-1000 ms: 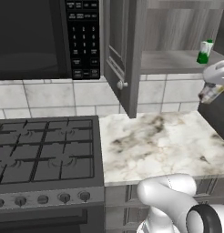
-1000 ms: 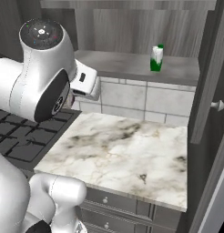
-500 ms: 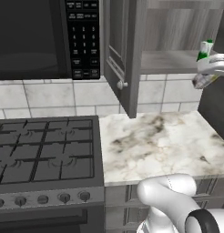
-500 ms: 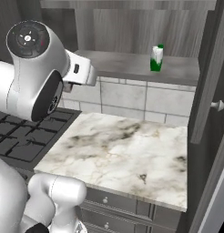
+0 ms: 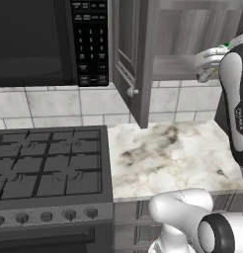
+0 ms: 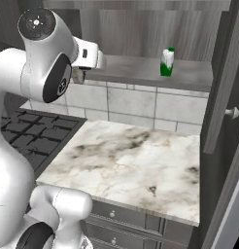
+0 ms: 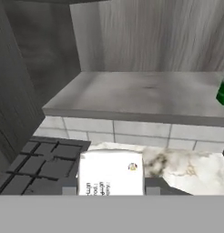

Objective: Sort all alcoholic drinks to one cabinet, and non-alcoholic drinks to the other.

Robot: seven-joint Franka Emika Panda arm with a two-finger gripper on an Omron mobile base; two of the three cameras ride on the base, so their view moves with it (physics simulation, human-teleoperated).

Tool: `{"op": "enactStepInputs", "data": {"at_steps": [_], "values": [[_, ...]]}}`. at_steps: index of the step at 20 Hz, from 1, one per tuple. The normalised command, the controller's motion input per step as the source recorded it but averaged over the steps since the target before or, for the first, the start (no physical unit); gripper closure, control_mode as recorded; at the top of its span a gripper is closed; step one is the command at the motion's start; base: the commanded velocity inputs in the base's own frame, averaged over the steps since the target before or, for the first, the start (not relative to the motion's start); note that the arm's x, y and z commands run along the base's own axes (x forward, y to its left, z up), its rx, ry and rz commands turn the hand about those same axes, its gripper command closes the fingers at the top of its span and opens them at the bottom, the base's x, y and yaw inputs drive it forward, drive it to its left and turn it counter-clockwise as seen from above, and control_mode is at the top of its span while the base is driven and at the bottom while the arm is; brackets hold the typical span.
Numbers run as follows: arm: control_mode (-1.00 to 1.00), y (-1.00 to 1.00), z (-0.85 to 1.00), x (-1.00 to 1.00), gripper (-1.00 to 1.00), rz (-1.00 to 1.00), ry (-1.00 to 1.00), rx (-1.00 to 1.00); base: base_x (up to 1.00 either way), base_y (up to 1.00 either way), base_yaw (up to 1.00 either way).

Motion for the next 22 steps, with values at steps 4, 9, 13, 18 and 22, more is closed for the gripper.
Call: {"op": "enactStepInputs", "data": {"at_steps": [4, 9, 13, 18, 22], "values": [[-1.00, 0.00, 0.00, 0.66, 1.00, 0.00, 0.00, -0.04, 0.00, 0.00, 0.00], [-1.00, 0.00, -0.02, 0.65, 1.00, 0.00, 0.00, 0.00, 0.00, 0.00, 0.00], [-1.00, 0.00, -0.04, 0.67, 1.00, 0.00, 0.00, 0.00, 0.00, 0.00, 0.00], [-1.00, 0.00, -0.15, 0.64, 1.00, 0.00, 0.00, 0.00, 0.00, 0.00, 0.00], [-1.00, 0.00, -0.26, 0.56, 1.00, 0.00, 0.00, 0.00, 0.00, 0.00, 0.00]]}}
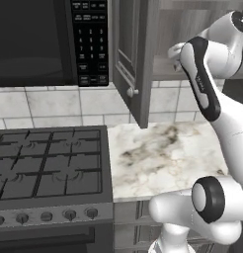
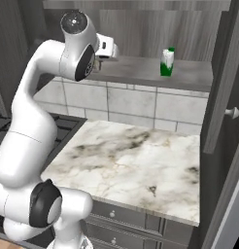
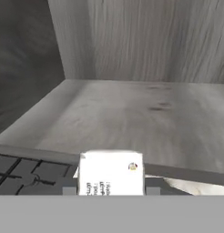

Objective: Sort all alcoholic drinks to one cabinet, and non-alcoholic drinks to the other.

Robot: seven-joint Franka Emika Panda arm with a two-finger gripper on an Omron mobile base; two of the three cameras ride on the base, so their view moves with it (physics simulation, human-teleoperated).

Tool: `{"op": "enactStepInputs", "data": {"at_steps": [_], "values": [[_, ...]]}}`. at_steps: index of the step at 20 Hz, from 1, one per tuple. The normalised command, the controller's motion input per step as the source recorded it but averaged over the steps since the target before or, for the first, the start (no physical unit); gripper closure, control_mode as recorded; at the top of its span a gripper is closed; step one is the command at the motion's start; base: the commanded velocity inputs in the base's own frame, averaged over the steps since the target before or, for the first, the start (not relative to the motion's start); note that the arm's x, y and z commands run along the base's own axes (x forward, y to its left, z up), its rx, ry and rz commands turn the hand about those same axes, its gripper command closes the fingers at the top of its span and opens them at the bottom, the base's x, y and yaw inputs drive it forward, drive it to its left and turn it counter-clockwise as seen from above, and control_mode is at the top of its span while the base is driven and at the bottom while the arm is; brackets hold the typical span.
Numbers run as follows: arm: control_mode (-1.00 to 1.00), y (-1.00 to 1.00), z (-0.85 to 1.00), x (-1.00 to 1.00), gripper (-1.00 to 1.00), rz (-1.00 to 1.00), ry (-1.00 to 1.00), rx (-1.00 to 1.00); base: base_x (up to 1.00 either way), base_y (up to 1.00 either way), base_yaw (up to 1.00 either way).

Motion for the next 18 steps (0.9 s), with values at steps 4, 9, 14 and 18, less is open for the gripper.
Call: {"op": "enactStepInputs", "data": {"at_steps": [4, 9, 14, 18], "values": [[-1.00, 0.00, -0.21, 0.47, 1.00, 0.00, 0.00, 0.00, 0.00, 0.00, 0.00], [-1.00, 0.00, -0.10, 0.45, 1.00, 0.00, 0.00, 0.00, 0.00, 0.00, 0.00], [-1.00, 0.00, -0.02, 0.41, 1.00, 0.00, 0.00, 0.00, 0.00, 0.00, 0.00], [-1.00, 0.00, -0.11, 0.33, 1.00, 0.00, 0.00, 0.00, 0.00, 0.00, 0.00]]}}
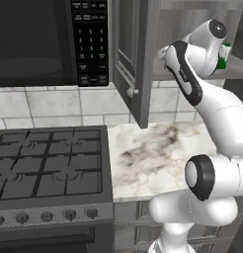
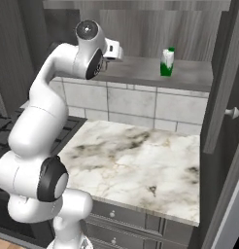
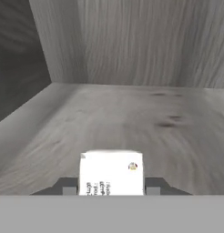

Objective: Sort all alcoholic drinks to one cabinet, and non-alcoholic drinks to the other.

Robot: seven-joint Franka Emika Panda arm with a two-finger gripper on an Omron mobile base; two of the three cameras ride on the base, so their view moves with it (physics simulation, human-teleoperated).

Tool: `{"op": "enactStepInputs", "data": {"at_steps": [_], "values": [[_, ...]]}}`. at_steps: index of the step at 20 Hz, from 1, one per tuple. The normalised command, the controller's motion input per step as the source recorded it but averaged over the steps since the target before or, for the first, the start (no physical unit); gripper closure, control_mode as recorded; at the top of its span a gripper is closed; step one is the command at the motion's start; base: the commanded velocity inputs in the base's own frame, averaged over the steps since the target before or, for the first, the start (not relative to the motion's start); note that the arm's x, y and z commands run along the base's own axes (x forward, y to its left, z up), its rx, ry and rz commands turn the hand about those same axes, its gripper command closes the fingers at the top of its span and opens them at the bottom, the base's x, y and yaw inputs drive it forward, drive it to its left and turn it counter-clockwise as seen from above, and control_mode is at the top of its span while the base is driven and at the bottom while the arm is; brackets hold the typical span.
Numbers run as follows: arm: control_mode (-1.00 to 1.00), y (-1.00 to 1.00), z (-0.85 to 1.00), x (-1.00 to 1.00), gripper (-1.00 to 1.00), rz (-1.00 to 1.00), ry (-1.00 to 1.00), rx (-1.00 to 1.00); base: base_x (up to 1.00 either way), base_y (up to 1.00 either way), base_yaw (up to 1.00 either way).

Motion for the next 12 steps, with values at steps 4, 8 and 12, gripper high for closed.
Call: {"op": "enactStepInputs", "data": {"at_steps": [4, 8, 12], "values": [[-1.00, 0.00, -0.17, 0.38, 1.00, 0.00, 0.02, 0.00, 0.00, 0.00, 0.00], [-1.00, 0.00, -0.11, 0.41, 1.00, 0.00, 0.01, 0.00, 0.00, 0.00, 0.00], [-1.00, 0.00, -0.06, 0.39, 1.00, 0.00, 0.00, 0.00, 0.00, 0.00, 0.00]]}}
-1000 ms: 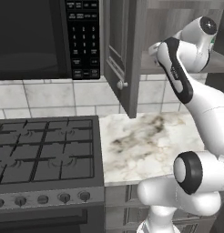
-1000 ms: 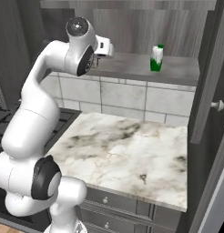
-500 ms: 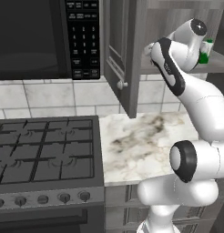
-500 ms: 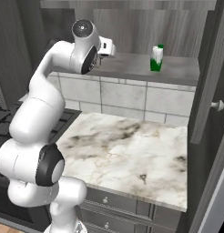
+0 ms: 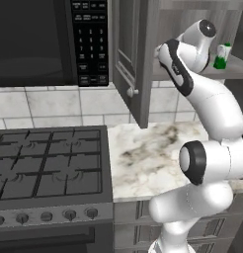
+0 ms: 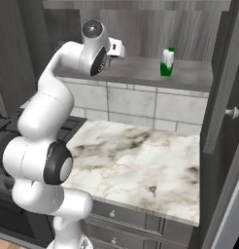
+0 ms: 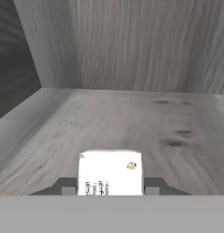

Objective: Sort all alcoholic drinks to one cabinet, and non-alcoholic drinks to the other.

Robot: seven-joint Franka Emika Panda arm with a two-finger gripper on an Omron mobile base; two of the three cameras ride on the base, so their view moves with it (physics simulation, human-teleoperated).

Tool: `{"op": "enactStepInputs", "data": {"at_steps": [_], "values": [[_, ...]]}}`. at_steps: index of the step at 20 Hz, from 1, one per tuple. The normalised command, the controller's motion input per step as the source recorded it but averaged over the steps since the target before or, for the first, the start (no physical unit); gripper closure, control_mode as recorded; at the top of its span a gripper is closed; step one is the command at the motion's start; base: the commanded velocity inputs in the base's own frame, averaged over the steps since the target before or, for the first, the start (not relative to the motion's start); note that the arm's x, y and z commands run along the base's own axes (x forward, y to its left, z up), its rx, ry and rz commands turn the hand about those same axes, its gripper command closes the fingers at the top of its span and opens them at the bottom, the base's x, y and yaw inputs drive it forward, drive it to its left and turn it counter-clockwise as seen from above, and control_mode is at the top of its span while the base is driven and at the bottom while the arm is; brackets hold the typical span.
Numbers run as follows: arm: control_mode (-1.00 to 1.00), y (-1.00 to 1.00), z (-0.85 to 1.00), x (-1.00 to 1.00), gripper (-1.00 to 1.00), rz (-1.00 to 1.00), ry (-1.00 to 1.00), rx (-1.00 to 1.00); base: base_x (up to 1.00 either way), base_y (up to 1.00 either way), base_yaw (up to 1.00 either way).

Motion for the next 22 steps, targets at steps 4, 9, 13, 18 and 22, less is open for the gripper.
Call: {"op": "enactStepInputs", "data": {"at_steps": [4, 9, 13, 18, 22], "values": [[-1.00, 0.00, -0.14, 0.26, -1.00, 0.00, 0.00, 0.00, 0.00, 0.00, 0.00], [-1.00, 0.00, -0.11, 0.06, -1.00, 0.00, 0.00, 0.00, 0.00, 0.00, 0.00], [-1.00, 0.00, 0.00, 0.06, -1.00, 0.00, 0.00, 0.00, 0.00, 0.00, 0.00], [-1.00, 0.00, -0.01, 0.20, -1.00, 0.00, 0.00, 0.00, 0.00, 0.00, 0.00], [-1.00, 0.00, -0.01, 0.21, -1.00, 0.00, 0.00, 0.00, 0.00, 0.00, 0.00]]}}
